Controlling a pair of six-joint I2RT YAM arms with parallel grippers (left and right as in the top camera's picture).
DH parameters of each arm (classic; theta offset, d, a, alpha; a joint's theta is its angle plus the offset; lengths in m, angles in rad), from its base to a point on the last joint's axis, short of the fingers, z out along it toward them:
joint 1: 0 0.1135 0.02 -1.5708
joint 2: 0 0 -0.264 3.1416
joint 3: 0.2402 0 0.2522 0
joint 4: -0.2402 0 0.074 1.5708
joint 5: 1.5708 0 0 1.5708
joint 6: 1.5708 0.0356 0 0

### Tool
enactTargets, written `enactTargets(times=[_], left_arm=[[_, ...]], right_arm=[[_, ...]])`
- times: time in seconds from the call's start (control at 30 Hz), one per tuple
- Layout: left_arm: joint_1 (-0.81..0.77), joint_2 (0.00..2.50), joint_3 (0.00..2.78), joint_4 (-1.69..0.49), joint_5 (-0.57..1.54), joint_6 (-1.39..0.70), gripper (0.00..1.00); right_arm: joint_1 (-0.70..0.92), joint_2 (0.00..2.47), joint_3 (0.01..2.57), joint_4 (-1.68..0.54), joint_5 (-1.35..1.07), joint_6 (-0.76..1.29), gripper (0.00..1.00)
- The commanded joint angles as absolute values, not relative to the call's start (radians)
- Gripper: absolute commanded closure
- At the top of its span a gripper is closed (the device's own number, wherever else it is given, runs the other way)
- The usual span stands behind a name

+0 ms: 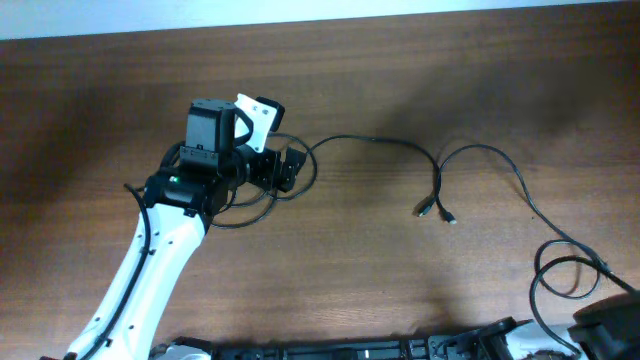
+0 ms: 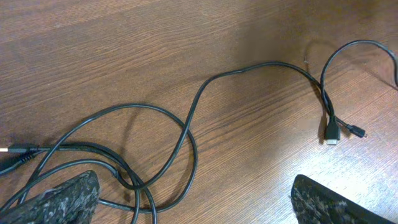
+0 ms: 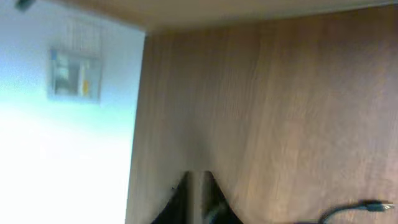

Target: Untangle cables

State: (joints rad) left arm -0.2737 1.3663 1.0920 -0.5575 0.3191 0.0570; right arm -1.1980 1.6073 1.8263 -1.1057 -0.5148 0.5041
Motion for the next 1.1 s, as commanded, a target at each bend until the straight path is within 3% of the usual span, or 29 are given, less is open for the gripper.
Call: enactTargets(times=[0.0,0.1,0.13,0.17,0.43,0.63,0.83,1.07], left_arm=[[-0.273,1.359,1.098,-0.556,0.334,0.07,0.01],[-0.273,1.359,1.098,-0.556,0.334,0.07,0.01],[-0.273,1.359,1.098,-0.556,0.334,0.07,0.01],[-0.273,1.359,1.098,-0.556,0.334,0.07,0.01],[-0.273,1.359,1.098,-0.557,0.334,0.07,0.01],[-0.273,1.359,1.098,-0.557,0.334,0.07,0.01],[-0.273,1.359,1.098,-0.559,0.334,0.07,0.01],[-0.273,1.359,1.098,-0.559,0.334,0.07,0.01]], right_arm=[[-1.004,1.596,1.842,-1.152,-0.538,0.312,0.6],[-0.82,1.615,1.842,-1.165,-0.538,0.294,0.11],[-0.767,1.626,1.842,-1.164,-0.538,0.295,0.03],[-0.68,1.648,1.841,-1.166,-0.538,0.291,0.01],[-0.3,1.919,1.838,-1.164,-0.365,0.433,0.01],[-0.136,2.174,1.837,-1.172,-0.335,0.563,0.01],[-0.085,2.22,1.834,-1.25,-0.117,0.646,0.01],[-0.085,2.22,1.82,-1.261,-0.076,0.698,0.07]])
